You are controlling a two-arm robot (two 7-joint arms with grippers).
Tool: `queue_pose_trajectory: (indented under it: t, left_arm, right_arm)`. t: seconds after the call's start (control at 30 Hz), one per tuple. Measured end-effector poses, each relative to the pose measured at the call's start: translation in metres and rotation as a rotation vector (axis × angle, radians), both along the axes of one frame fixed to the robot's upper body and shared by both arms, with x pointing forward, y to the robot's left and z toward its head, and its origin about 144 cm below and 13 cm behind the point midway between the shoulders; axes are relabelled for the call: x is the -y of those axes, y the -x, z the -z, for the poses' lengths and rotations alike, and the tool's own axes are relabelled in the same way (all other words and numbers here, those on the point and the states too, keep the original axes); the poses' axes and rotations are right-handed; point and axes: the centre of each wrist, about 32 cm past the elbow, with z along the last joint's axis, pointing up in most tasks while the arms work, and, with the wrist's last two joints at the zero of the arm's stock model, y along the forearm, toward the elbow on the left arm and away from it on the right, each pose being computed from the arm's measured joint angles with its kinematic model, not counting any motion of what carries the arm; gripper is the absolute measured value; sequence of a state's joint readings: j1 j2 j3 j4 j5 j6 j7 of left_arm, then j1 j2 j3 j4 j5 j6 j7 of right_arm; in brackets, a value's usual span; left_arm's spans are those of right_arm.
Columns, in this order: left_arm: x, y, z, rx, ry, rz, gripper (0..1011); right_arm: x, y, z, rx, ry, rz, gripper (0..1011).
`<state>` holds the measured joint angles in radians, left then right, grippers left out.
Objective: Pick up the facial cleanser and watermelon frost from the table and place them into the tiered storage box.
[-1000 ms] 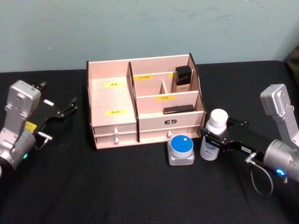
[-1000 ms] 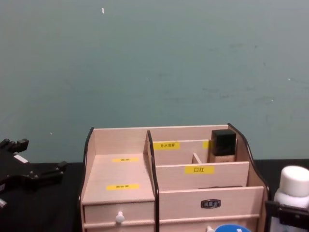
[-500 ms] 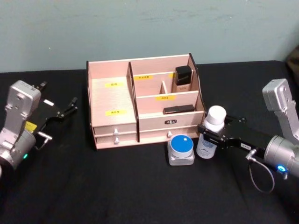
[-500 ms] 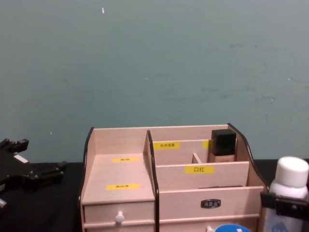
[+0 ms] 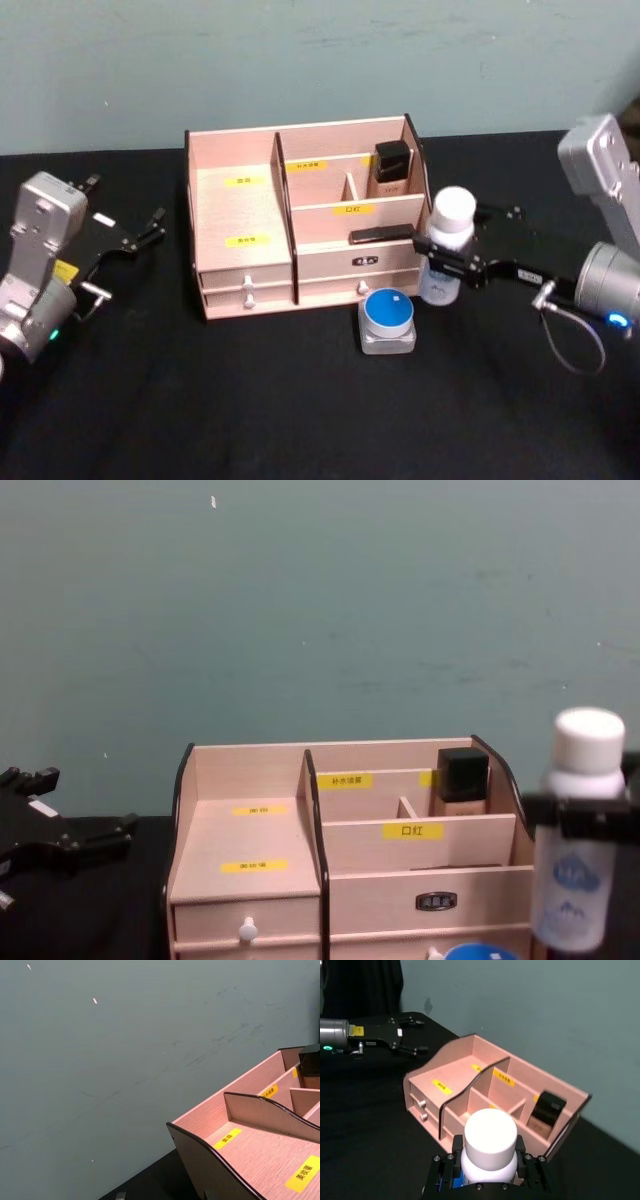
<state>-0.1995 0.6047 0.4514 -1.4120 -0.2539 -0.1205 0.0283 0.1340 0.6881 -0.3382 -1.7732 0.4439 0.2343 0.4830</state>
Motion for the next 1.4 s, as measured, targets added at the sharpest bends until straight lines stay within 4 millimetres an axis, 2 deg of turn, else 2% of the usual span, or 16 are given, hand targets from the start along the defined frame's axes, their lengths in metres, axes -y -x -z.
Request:
queue_pose_trajectory:
  t: [0.27,0.5,0.83,1.4]
  left_arm:
    - [0.000,0.000,0.000,0.000,0.000,0.000,1010]
    - [0.000,0.000,0.000,0.000,0.000,0.000,1010]
    - [0.000,0.000,0.000,0.000,0.000,0.000,1010]
    - [0.000,0.000,0.000,0.000,0.000,0.000,1009]
  right_arm:
    - [-0.014,-0.015,-0.041,0.095,0.066,-0.059,593]
    - [-0.025,-0.033,-0.052,0.126,0.051,-0.075,593]
    - [-0.044,-0.069,-0.045,0.132,-0.047,-0.085,593]
    - [-0.068,-0.110,-0.023,0.101,-0.112,-0.078,593]
